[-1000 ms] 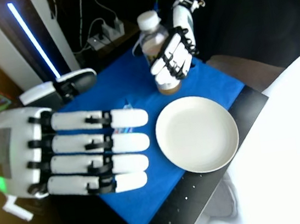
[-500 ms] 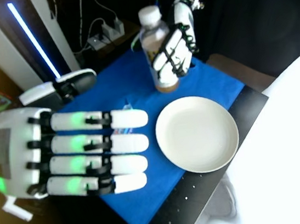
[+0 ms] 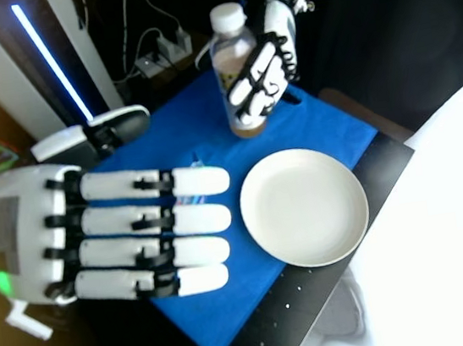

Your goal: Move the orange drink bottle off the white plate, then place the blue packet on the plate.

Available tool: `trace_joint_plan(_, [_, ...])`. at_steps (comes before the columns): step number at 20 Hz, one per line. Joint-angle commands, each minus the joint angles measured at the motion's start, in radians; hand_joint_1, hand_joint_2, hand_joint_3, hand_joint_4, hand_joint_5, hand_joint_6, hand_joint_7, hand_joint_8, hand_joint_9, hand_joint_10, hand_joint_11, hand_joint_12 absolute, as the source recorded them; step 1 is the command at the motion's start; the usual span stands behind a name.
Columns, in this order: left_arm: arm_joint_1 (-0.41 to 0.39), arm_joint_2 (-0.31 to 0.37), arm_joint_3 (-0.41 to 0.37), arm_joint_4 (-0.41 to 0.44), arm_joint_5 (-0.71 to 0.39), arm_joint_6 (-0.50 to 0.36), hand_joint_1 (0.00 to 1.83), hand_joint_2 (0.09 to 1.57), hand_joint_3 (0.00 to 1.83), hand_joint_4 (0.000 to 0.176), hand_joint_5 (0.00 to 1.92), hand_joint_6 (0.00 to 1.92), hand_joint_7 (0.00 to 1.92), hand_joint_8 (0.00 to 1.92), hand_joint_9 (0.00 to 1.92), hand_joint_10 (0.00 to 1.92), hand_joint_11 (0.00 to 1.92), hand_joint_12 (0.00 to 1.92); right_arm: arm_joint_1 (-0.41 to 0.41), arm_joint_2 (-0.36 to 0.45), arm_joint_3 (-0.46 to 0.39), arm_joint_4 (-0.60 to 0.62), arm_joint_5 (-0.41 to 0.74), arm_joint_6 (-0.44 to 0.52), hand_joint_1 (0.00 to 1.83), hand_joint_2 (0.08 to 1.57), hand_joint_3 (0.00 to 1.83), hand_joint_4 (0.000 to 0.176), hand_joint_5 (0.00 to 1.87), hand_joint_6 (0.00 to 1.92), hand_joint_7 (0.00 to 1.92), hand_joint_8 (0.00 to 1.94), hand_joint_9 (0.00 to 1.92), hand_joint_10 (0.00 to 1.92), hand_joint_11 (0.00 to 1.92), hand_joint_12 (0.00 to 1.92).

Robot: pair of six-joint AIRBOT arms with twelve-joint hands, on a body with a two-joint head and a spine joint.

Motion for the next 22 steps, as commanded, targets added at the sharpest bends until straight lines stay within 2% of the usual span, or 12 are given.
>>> trace_joint_plan(1, [-0.005,0.002,0.000,-0.066,-0.121,-0.022,1.13,1.02,0.00,0.000,0.40,0.04,0.35,0.02,0.51,0.18,0.45,0.71,0.012,-0.001,0.002,0.019,0.124,0.004,0.43,0.81,0.00,0.000,0.02,0.00,0.02,0.00,0.06,0.00,0.00,0.50])
trace_joint_plan(2, [-0.001,0.001,0.001,-0.065,-0.121,-0.024,1.13,1.01,0.00,0.000,0.43,0.04,0.36,0.01,0.52,0.14,0.46,0.67,0.012,-0.001,0.002,0.019,0.124,0.004,0.44,0.80,0.00,0.000,0.02,0.00,0.03,0.00,0.06,0.00,0.00,0.52])
trace_joint_plan(5, [0.002,0.000,0.001,-0.059,-0.123,-0.030,1.00,1.01,0.00,0.000,0.29,0.00,0.24,0.00,0.45,0.03,0.22,0.67,0.012,-0.001,0.002,0.019,0.124,0.004,0.44,0.80,0.00,0.000,0.02,0.01,0.00,0.00,0.04,0.00,0.00,0.48])
trace_joint_plan(6, [0.002,0.000,0.001,-0.059,-0.125,-0.030,0.91,1.02,0.00,0.000,0.20,0.00,0.16,0.00,0.30,0.01,0.05,0.67,0.012,-0.002,0.002,0.019,0.124,0.004,0.44,0.81,0.00,0.000,0.01,0.00,0.00,0.00,0.03,0.00,0.00,0.44])
trace_joint_plan(8, [0.001,0.000,0.001,-0.058,-0.125,-0.030,0.78,1.07,0.01,0.000,0.01,0.00,0.01,0.00,0.03,0.00,0.00,0.26,0.012,-0.002,0.002,0.019,0.124,0.004,0.45,0.80,0.00,0.000,0.02,0.00,0.00,0.00,0.03,0.00,0.00,0.42])
trace_joint_plan(9, [0.001,0.000,0.001,-0.058,-0.125,-0.030,0.68,1.08,0.01,0.000,0.00,0.00,0.00,0.00,0.00,0.00,0.00,0.05,0.012,-0.003,0.002,0.019,0.124,0.004,0.44,0.80,0.00,0.000,0.02,0.01,0.00,0.00,0.03,0.00,0.00,0.42])
trace_joint_plan(11, [0.002,-0.002,0.001,-0.057,-0.126,-0.030,0.64,1.05,0.00,0.055,0.00,0.00,0.00,0.00,0.00,0.00,0.00,0.00,0.012,-0.003,0.002,0.019,0.124,0.004,0.45,0.78,0.00,0.000,0.04,0.00,0.01,0.00,0.04,0.00,0.00,0.45])
trace_joint_plan(13, [0.002,-0.004,0.001,-0.057,-0.126,-0.030,0.63,1.01,0.00,0.150,0.00,0.00,0.00,0.00,0.00,0.00,0.00,0.00,0.012,-0.003,0.002,0.019,0.124,0.004,0.50,0.80,0.00,0.000,0.00,0.00,0.00,0.00,0.05,0.00,0.00,0.50])
trace_joint_plan(14, [0.002,-0.004,0.001,-0.056,-0.126,-0.030,0.65,1.00,0.00,0.171,0.00,0.00,0.00,0.00,0.00,0.00,0.00,0.00,0.012,-0.003,0.002,0.019,0.125,0.004,0.50,0.79,0.00,0.000,0.00,0.00,0.00,0.00,0.05,0.01,0.00,0.51])
trace_joint_plan(15, [0.002,-0.005,0.001,-0.054,-0.127,-0.030,0.54,1.04,0.00,0.175,0.00,0.00,0.00,0.00,0.00,0.00,0.00,0.00,0.012,-0.002,0.001,0.019,0.126,0.004,0.50,0.80,0.00,0.000,0.00,0.00,0.00,0.00,0.06,0.01,0.00,0.51])
trace_joint_plan(19, [0.001,0.000,-0.001,-0.054,-0.138,-0.027,0.52,1.05,0.00,0.176,0.00,0.00,0.00,0.00,0.00,0.00,0.00,0.00,0.012,-0.001,0.000,0.019,0.126,0.004,0.50,0.79,0.00,0.000,0.00,0.00,0.00,0.00,0.05,0.01,0.00,0.48])
trace_joint_plan(22, [0.000,0.013,-0.011,-0.069,-0.161,-0.022,0.45,1.12,0.00,0.160,0.00,0.00,0.00,0.00,0.00,0.00,0.00,0.00,0.012,0.006,-0.005,0.019,0.126,0.004,0.62,0.75,0.00,0.000,0.00,0.00,0.00,0.00,0.05,0.01,0.00,0.48])
